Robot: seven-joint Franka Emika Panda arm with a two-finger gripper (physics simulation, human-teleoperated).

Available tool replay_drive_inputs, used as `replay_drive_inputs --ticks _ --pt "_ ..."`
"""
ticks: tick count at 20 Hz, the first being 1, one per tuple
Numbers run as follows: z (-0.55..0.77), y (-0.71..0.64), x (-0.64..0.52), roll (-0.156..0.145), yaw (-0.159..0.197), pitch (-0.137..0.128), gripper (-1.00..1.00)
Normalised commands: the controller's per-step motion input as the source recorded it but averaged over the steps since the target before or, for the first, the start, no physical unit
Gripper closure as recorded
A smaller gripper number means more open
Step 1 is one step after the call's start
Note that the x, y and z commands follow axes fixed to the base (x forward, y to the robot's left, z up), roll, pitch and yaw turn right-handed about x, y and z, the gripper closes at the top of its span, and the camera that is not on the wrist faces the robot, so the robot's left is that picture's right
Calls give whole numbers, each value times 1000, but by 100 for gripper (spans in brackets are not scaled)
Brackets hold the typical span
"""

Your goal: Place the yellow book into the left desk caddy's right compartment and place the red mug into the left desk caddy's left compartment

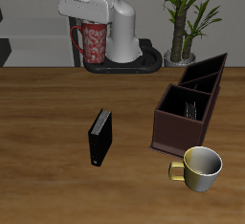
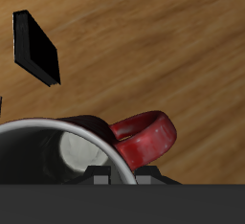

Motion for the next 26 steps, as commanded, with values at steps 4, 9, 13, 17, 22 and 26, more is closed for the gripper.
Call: replay_drive_inputs --ticks 4,9,13,17,22,26 --pt "-29 210 -175 33 14 6 100" --pt "-60 166 -230 25 -1 -36 100" --pt "-141 172 -82 19 20 -12 100" --pt "-270 144 -139 6 -16 12 100" --pt "-234 -29 -79 -19 -48 14 100" --pt "-224 10 -87 -33 -54 5 100"
